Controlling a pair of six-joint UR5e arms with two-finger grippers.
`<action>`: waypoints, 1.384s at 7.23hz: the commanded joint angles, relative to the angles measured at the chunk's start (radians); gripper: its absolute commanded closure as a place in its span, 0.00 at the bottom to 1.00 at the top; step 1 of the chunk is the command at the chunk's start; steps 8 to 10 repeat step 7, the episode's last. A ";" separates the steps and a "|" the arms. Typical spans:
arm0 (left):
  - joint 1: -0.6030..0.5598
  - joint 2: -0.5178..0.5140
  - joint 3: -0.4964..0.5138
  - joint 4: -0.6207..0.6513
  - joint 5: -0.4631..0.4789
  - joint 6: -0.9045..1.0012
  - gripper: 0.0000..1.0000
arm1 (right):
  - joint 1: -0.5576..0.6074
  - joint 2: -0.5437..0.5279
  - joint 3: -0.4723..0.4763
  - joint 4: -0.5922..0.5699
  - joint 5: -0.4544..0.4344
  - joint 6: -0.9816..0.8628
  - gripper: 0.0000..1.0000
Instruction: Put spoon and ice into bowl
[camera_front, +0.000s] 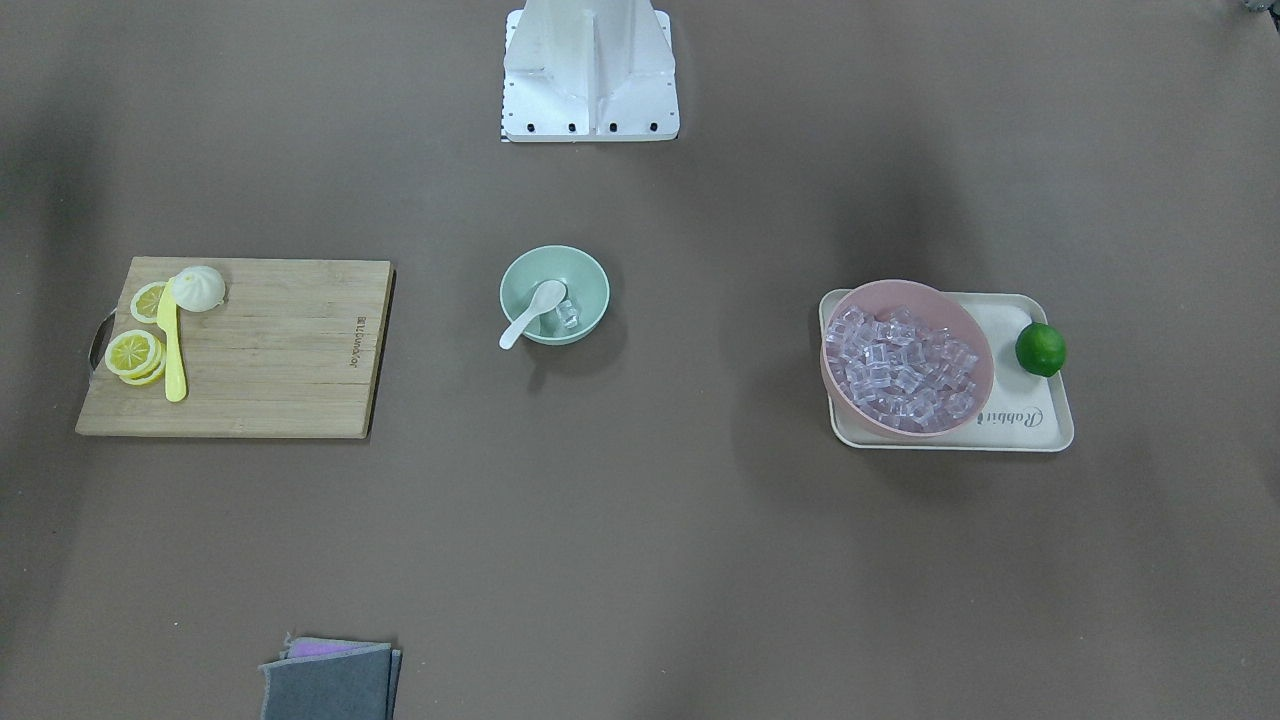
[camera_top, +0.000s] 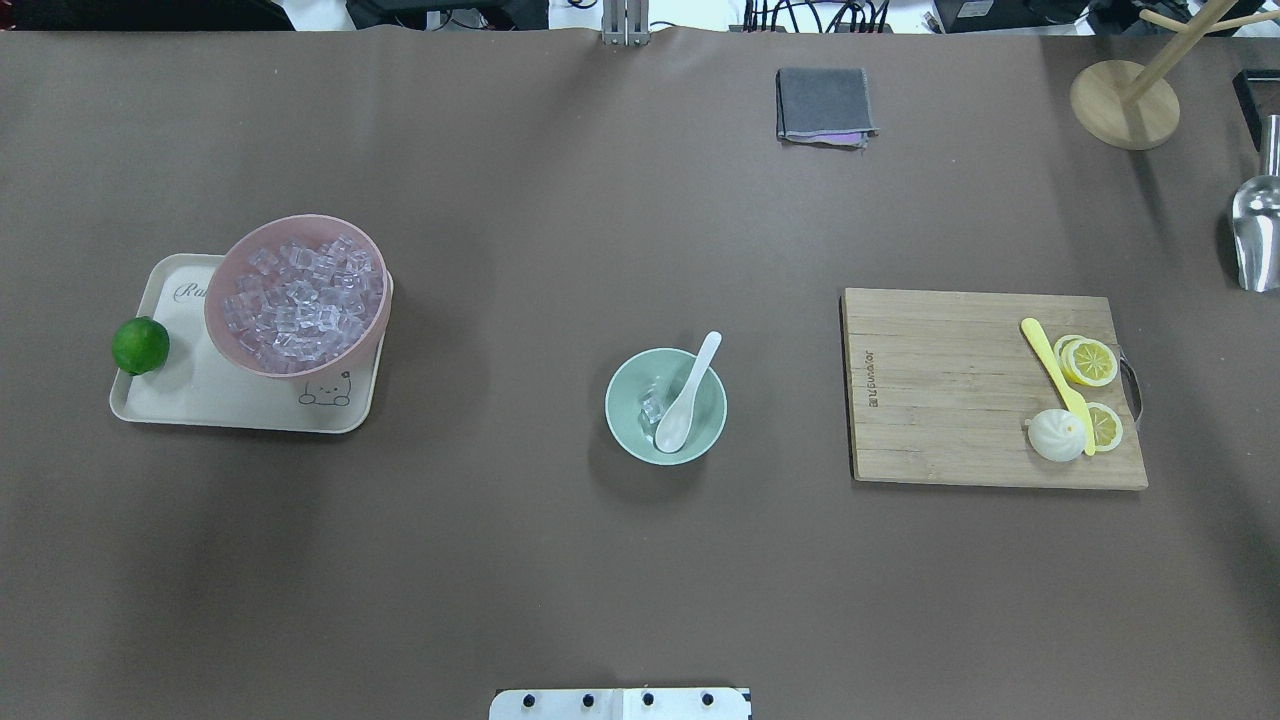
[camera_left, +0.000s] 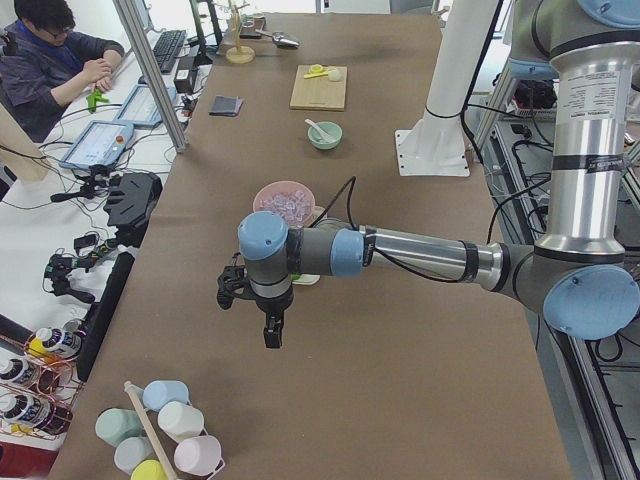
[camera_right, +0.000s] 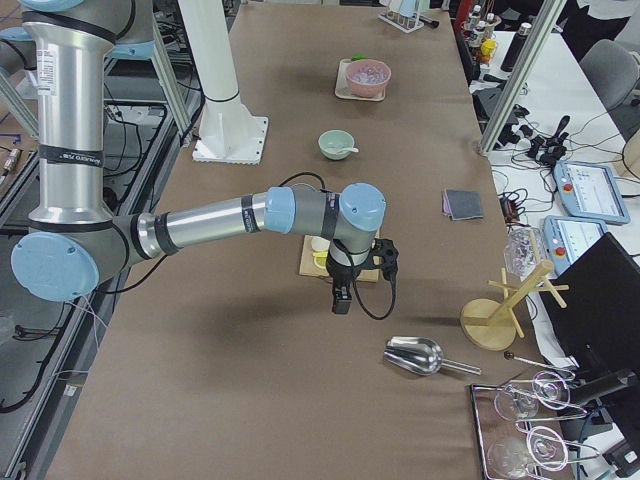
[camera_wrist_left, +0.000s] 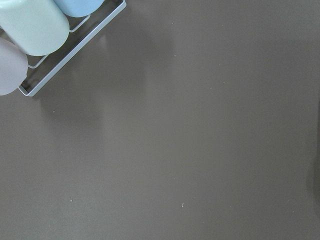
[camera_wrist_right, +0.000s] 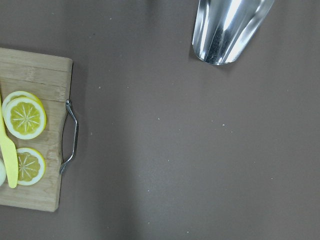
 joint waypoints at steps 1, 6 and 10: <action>0.000 0.001 -0.001 0.000 -0.001 0.000 0.02 | -0.004 0.000 0.000 0.001 0.001 0.001 0.00; 0.000 0.002 -0.001 0.000 -0.007 -0.002 0.02 | -0.018 -0.002 -0.003 0.042 0.002 0.001 0.00; 0.000 0.002 -0.001 0.000 -0.007 -0.002 0.02 | -0.019 -0.002 -0.003 0.042 0.002 -0.001 0.00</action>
